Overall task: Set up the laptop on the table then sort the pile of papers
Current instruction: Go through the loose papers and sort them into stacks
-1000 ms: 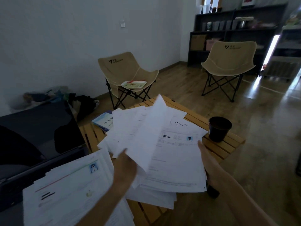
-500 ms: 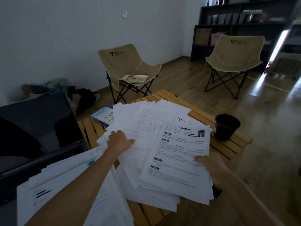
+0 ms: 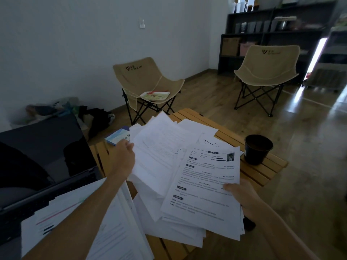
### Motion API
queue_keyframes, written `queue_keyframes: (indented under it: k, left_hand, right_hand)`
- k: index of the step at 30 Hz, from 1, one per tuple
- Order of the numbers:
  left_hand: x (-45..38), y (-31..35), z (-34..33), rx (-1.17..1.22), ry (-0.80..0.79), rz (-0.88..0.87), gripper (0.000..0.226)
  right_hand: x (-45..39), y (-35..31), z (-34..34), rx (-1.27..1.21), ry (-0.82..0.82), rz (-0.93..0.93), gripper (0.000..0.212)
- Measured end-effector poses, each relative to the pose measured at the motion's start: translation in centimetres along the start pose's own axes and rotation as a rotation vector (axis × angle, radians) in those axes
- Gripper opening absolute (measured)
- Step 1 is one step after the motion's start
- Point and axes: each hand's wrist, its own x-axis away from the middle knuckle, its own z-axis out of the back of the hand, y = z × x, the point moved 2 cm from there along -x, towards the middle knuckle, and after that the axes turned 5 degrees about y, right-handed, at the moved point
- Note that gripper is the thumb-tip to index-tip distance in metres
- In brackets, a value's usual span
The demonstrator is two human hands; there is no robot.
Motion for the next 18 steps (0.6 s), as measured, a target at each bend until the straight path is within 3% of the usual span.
queue_keyframes:
  k: [3,7,10,14,18]
  left_hand:
    - [-2.4,-1.2,4.4,0.272,0.191,0.132,0.020]
    - [-3.2,-2.2,6.8,0.454,0.182,0.272,0.023]
    - [0.8,-0.2,5.3,0.530,0.029,0.300,0.018]
    - [9.2,1.2,0.1,0.469,-0.221,0.345,0.015]
    - [14.7,1.7,-2.2,0.439,-0.378,0.279,0.008]
  right_hand:
    - [0.1,0.0,0.0,-0.013,-0.001,-0.007,0.017]
    - [0.4,-0.4,-0.4,-0.036,-0.021,-0.002,0.020]
    - [0.9,-1.1,-0.6,-0.061,0.005,-0.009,0.018]
    - [0.9,-1.5,-1.3,-0.124,0.025,-0.062,0.044]
    - [1.0,-1.0,-1.6,-0.053,-0.046,-0.011,0.032]
